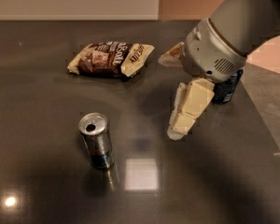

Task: Pick redbull can

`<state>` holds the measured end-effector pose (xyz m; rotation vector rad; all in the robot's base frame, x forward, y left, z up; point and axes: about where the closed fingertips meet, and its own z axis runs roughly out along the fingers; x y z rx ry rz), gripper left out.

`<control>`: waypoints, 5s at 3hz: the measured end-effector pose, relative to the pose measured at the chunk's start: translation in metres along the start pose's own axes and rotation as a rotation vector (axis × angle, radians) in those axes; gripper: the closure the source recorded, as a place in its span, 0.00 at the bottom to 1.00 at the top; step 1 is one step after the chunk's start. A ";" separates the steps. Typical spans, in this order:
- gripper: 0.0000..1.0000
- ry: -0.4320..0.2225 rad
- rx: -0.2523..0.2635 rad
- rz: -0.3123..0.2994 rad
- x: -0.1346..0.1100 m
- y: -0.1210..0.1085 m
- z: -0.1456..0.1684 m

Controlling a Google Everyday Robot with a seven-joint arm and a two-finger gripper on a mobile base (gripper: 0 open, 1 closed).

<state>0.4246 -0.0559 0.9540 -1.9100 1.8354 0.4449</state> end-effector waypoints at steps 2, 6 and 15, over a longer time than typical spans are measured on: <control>0.00 -0.117 -0.122 -0.082 -0.052 0.024 0.052; 0.00 -0.218 -0.237 -0.171 -0.096 0.060 0.097; 1.00 -0.175 -0.128 -0.123 -0.091 -0.033 -0.011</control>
Offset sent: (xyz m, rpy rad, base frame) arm -0.0322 0.1066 -0.0332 0.1676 0.1025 0.2161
